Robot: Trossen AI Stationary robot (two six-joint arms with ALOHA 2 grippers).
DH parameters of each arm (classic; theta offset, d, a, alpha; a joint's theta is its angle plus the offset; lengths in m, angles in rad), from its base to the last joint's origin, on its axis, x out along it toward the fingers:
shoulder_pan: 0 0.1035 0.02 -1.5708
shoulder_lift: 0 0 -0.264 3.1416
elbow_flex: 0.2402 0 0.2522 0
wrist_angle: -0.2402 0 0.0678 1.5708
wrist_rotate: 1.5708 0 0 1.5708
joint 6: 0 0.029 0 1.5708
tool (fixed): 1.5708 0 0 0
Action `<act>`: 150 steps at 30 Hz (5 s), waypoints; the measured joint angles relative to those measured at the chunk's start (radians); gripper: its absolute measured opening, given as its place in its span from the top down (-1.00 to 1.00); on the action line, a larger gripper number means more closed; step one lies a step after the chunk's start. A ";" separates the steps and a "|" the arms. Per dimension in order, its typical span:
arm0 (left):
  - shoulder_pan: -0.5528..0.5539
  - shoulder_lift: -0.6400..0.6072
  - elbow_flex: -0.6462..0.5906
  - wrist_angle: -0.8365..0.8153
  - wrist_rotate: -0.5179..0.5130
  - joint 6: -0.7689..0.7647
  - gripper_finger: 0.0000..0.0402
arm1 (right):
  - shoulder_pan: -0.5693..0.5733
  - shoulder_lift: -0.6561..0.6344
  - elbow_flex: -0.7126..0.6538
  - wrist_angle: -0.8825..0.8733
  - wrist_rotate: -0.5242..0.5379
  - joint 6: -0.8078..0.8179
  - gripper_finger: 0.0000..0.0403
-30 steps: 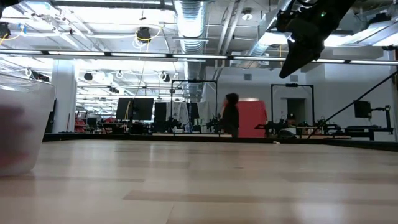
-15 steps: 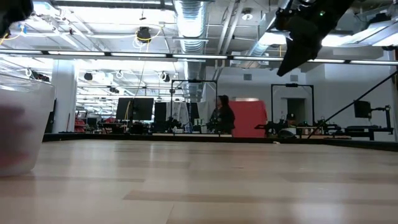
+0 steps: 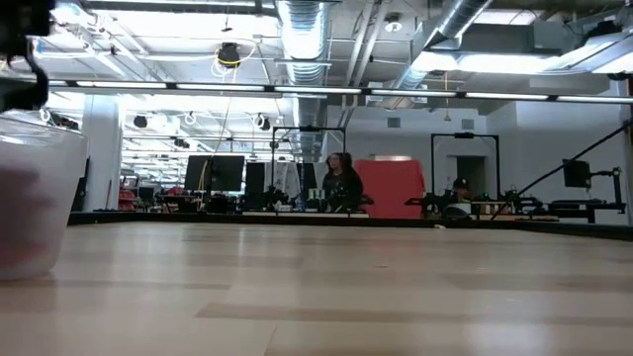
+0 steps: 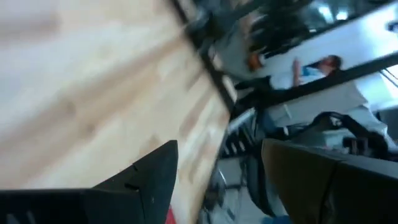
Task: Sort popcorn bags into baskets
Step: Return to Home Position
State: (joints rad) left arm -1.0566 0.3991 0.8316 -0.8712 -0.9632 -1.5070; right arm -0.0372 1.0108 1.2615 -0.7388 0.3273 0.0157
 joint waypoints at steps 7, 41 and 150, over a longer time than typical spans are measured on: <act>0.022 -0.210 0.001 0.057 -0.193 0.456 -0.10 | -0.045 -0.166 0.055 -0.169 0.120 0.023 0.83; 0.084 -0.236 -0.786 1.655 0.550 1.007 -0.10 | -0.044 -0.991 -1.189 0.705 0.045 0.655 0.83; 0.535 -0.393 -0.825 0.942 0.717 1.189 -0.10 | 0.037 -0.942 -1.256 0.783 -0.170 0.463 0.81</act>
State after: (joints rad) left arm -0.5220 0.0063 0.0067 0.0711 -0.2459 -0.3176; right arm -0.0006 0.0685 0.0051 0.0444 0.1577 0.4789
